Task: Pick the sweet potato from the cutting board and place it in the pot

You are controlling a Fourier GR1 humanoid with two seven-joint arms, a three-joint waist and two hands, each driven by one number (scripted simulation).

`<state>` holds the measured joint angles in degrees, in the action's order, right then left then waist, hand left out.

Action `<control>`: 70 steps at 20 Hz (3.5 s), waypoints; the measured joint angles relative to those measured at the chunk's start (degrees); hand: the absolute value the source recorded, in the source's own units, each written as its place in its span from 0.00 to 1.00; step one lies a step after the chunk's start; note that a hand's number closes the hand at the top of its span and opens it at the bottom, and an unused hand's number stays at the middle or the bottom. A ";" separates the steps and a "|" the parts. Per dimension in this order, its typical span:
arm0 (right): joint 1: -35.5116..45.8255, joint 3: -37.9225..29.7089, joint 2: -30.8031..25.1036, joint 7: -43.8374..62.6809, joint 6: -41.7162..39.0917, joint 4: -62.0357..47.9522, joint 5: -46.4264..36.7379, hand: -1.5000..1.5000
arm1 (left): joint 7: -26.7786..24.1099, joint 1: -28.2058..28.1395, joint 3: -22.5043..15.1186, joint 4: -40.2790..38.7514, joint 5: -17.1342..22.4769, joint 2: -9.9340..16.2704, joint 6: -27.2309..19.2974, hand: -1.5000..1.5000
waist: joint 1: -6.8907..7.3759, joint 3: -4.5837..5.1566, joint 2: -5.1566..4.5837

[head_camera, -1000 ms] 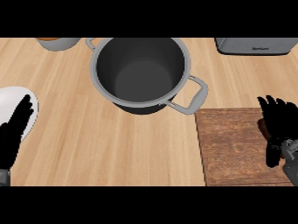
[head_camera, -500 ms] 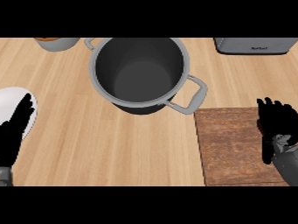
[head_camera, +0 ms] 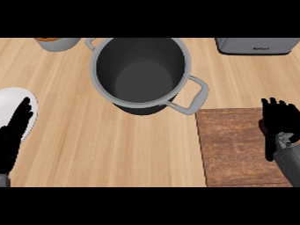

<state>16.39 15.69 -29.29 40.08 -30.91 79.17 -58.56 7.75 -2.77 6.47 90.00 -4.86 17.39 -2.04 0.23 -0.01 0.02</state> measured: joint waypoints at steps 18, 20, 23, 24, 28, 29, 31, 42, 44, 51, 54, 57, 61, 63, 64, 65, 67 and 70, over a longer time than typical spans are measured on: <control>-0.25 1.26 1.76 -15.73 -0.75 -1.23 -6.02 1.00 | -1.01 0.72 2.35 -0.82 -1.79 -2.00 2.32 0.50 | 0.36 0.30 0.14; 0.50 7.23 2.94 -22.90 -2.31 1.59 -5.13 1.00 | -0.84 1.41 1.72 -0.82 -1.92 -2.13 2.61 0.50 | 1.70 0.40 0.03; 2.37 17.00 5.72 -34.36 -4.12 6.25 -3.46 1.00 | -0.88 2.62 0.37 -0.81 -2.09 -2.34 3.45 0.50 | 4.93 0.45 -0.46; 3.17 20.11 6.71 -38.02 -4.52 7.94 -2.81 1.00 | -0.85 2.94 0.04 -0.83 -2.13 -2.38 3.68 0.50 | 5.56 0.40 -0.48; 6.00 28.77 8.37 -51.30 -2.90 15.30 -0.42 1.00 | -0.02 3.31 0.01 -1.00 -2.44 -2.48 3.33 0.50 | 4.49 0.07 -0.21; 6.33 29.52 7.60 -54.43 -1.66 17.33 0.16 1.00 | -0.06 3.09 0.42 -1.13 -2.46 -2.36 3.08 0.50 | 3.76 0.03 -0.14; 6.76 29.61 6.76 -59.01 0.78 21.73 1.41 1.00 | -0.11 2.84 1.13 -1.46 -2.53 -2.23 2.58 0.50 | 2.35 -0.01 -0.02; 6.95 8.37 8.76 -65.64 4.33 35.43 20.48 1.00 | -0.79 1.89 2.97 -2.30 -2.14 -1.95 2.36 0.50 | -0.27 0.00 0.03; 7.98 5.26 10.50 -63.74 1.90 35.16 24.61 1.00 | -1.30 1.73 2.50 -2.64 -2.58 -2.62 2.12 0.50 | -0.23 0.01 0.02; 16.38 -1.26 17.73 -58.04 -1.91 27.34 31.89 1.00 | 1.69 2.14 1.87 0.06 -3.71 -3.12 1.85 0.50 | 0.20 0.02 -0.02; 22.92 -3.81 20.62 -55.07 -3.05 22.16 33.59 1.00 | -0.12 1.49 2.05 -0.86 -3.63 -3.62 2.05 0.50 | 0.36 0.03 -0.05; 28.49 -5.50 23.10 -54.60 -1.96 15.49 33.31 1.00 | 0.00 1.50 2.73 -0.42 -3.03 -3.03 2.98 0.50 | 0.53 0.05 -0.07; 35.57 -6.29 25.86 -56.82 1.36 4.85 30.69 1.00 | -0.29 1.82 2.92 -1.13 -3.32 -3.23 3.03 0.50 | 0.71 0.04 -0.18; 38.16 -6.13 26.73 -59.08 3.82 -0.40 28.61 1.00 | -0.43 1.94 3.02 -1.03 -3.31 -3.26 3.18 0.50 | 0.80 0.03 -0.21; 39.95 -6.11 27.27 -59.93 5.32 -3.68 27.82 1.00 | -0.50 1.82 3.12 -0.82 -3.04 -3.12 3.59 0.50 | 1.02 0.04 -0.26; 41.12 -5.61 27.71 -60.84 6.70 -6.38 27.32 1.00 | -0.74 1.68 2.91 -0.83 -3.38 -3.37 3.40 0.50 | 1.07 0.04 -0.27; 43.92 -4.34 28.31 -62.64 9.89 -12.51 26.73 1.00 | -0.42 2.06 2.97 -0.90 -3.32 -3.28 3.64 0.50 | 1.40 0.05 -0.37; 47.33 -1.97 28.82 -65.67 14.82 -20.77 26.33 1.00 | -0.68 2.86 3.02 -1.81 -3.51 -3.48 3.56 0.50 | 1.70 0.06 -0.46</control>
<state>63.72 13.72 -0.48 -25.59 -16.09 58.40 -32.23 7.08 0.10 9.49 88.19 -8.37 13.91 1.52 1.93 0.05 -0.44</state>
